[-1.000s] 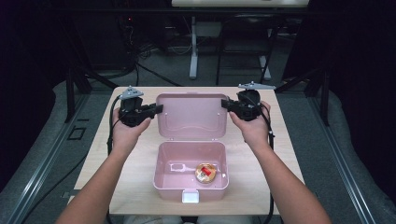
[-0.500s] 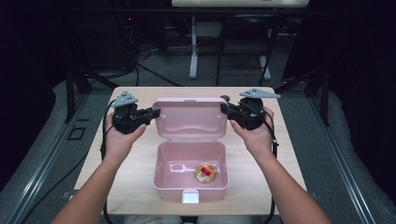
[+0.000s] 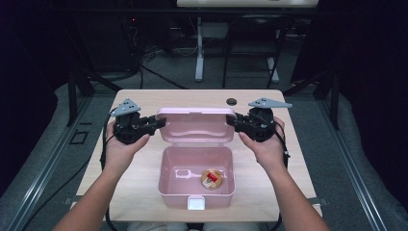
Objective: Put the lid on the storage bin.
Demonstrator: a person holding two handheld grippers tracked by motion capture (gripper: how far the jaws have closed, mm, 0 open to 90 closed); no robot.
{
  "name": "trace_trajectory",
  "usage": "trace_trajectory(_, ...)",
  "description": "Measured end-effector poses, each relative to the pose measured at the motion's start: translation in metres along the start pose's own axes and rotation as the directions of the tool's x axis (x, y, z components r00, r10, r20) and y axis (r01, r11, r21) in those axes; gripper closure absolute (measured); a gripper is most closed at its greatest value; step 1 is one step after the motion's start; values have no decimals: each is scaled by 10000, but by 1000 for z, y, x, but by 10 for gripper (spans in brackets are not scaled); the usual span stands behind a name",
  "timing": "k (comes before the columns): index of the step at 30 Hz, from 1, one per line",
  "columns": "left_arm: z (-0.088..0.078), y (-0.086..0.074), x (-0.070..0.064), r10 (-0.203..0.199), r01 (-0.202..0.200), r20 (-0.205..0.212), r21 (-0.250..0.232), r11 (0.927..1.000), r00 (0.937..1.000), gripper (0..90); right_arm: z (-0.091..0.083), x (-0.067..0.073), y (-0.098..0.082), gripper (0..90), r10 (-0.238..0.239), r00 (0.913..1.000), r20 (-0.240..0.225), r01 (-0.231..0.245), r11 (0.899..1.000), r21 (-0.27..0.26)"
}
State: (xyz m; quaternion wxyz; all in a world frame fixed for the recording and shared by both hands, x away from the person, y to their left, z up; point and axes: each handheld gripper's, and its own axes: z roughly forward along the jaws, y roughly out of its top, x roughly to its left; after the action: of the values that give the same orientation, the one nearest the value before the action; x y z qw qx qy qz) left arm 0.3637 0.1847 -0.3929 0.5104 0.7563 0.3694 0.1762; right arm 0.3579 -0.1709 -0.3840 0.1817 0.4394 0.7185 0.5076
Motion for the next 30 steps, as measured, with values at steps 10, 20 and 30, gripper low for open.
trace_trajectory(10, -7, -8, -5, 74, -75, 115, 97, 9999, 9999, 699, -3, -3, -19, 687, 366, 9986, -384, -358, 9991, 215)
trace_trajectory(20, -10, -14, -5, 67, -71, 198, 238, 9997, 9998, 685, -4, -8, -30, 680, 613, 9964, -591, -595, 9977, 324)
trace_trajectory(30, -5, -19, -10, 212, -215, 80, 358, 9991, 9997, 680, -3, -4, -35, 675, 351, 9986, -402, -338, 9989, 323)
